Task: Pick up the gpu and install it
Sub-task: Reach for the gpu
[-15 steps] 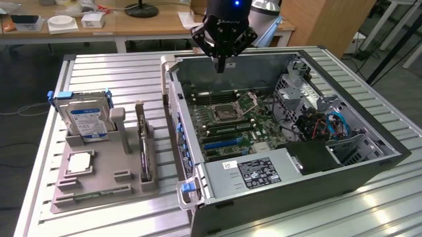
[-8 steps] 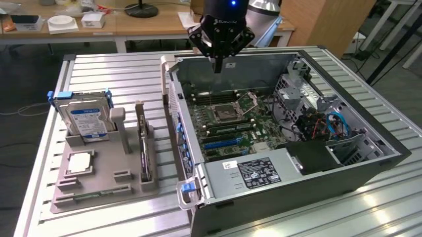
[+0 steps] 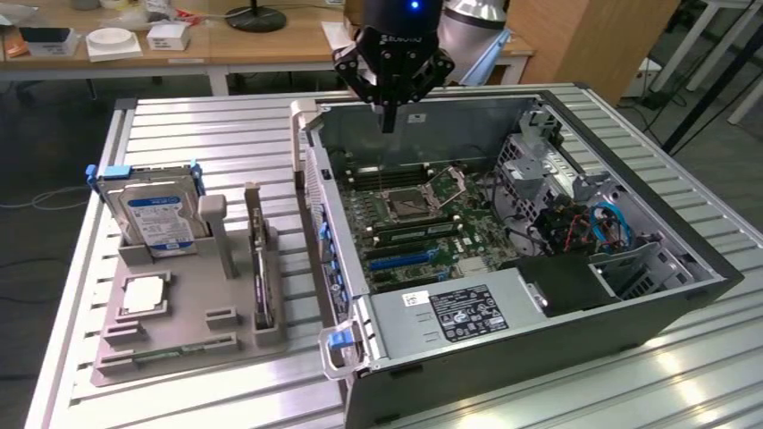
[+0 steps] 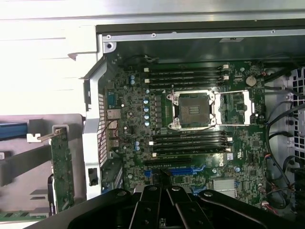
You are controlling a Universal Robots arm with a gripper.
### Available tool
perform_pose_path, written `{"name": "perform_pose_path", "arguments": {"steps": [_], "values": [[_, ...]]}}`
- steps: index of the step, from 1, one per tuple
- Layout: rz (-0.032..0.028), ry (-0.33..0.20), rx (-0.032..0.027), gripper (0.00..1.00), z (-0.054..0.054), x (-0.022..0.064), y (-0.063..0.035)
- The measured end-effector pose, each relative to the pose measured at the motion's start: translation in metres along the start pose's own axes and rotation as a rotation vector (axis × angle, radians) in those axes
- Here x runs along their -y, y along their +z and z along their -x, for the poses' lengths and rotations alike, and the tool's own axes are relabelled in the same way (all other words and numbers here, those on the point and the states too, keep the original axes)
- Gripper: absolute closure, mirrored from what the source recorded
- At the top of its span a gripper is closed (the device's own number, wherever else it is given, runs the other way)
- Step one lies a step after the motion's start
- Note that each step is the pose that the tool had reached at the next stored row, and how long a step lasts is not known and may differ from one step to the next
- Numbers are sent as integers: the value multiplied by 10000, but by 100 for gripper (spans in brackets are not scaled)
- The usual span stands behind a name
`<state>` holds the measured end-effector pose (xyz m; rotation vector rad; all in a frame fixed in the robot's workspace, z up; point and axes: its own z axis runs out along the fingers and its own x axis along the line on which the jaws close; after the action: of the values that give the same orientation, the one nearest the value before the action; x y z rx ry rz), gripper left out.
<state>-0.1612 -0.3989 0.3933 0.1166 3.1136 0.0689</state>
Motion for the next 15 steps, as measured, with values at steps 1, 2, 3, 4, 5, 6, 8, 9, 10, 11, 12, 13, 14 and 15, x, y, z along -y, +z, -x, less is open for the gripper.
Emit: {"name": "perform_pose_path", "arguments": {"steps": [1, 2, 3, 4, 5, 6, 8, 9, 10, 11, 12, 13, 14, 15], "values": [[1, 0, 0, 89, -8, 1, 0], [0, 0, 0, 89, -15, 1, 0], [0, 0, 0, 89, -22, 1, -1], [0, 0, 0, 89, -29, 2, -1], [-1, 0, 0, 89, -36, 3, -1], [0, -1, 0, 89, -44, 3, -1], [-1, -1, 0, 89, -57, 4, -2], [-1, 0, 0, 89, -65, 5, -2], [0, -1, -1, 89, -72, 5, -2], [0, -1, 0, 89, -79, 6, -2], [-1, -1, 0, 89, -85, 6, -3], [0, -1, 0, 89, -93, 7, -3], [0, -1, 0, 89, -101, 8, -3], [0, -1, 0, 89, -109, 8, -3]]}}
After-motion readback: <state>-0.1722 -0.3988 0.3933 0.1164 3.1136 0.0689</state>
